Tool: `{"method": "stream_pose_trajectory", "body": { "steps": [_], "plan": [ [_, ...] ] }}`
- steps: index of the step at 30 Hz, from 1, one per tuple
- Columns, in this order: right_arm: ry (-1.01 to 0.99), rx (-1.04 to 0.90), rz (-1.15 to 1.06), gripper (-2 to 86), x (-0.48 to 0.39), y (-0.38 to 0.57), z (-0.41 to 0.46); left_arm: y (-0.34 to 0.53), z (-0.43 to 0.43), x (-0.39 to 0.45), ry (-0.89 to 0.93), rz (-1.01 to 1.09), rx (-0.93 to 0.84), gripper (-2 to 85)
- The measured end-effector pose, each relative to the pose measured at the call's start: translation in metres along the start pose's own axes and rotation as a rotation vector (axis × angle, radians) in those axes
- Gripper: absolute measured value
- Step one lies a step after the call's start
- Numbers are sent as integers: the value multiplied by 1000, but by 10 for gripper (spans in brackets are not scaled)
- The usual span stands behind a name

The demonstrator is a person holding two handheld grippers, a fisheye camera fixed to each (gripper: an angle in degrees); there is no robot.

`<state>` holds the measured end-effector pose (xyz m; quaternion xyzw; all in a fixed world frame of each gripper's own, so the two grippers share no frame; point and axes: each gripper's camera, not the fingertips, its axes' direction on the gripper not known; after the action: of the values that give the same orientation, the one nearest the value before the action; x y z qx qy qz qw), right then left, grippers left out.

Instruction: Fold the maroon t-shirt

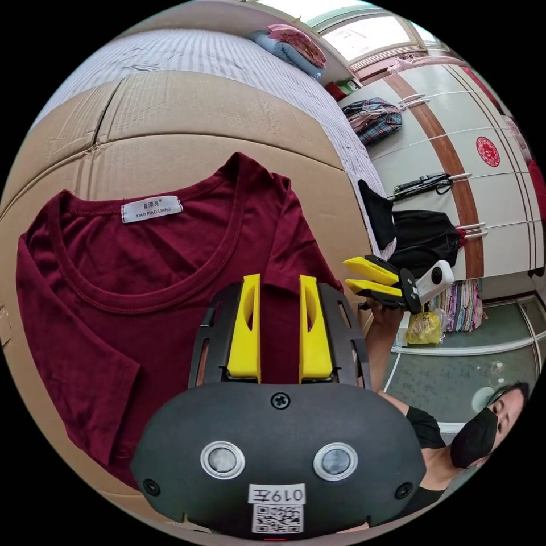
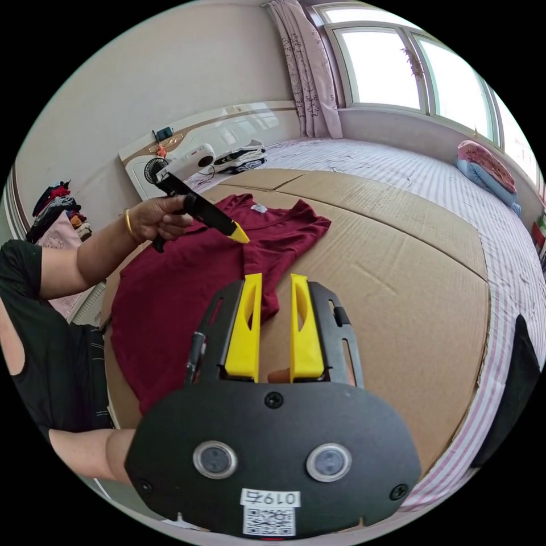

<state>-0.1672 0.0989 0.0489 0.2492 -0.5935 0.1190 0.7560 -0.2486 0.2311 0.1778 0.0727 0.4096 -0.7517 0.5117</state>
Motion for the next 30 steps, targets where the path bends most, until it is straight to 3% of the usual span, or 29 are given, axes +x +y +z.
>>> {"method": "stream_pose_trajectory", "body": {
  "steps": [14, 18, 23, 30],
  "plan": [
    [-7, -35, -86, 78, -30, 35, 30, 20, -21, 35, 23, 30, 16, 21],
    [3, -42, -141, 68, -47, 46, 38, 25, -28, 55, -54, 54, 12, 19],
    [176, -46, -113, 65, -60, 64, 47, 33, -21, 68, -72, 32, -25, 22],
    [253, 84, -143, 65, -96, 76, 36, 66, -36, 109, -60, 69, 12, 56]
  ]
}}
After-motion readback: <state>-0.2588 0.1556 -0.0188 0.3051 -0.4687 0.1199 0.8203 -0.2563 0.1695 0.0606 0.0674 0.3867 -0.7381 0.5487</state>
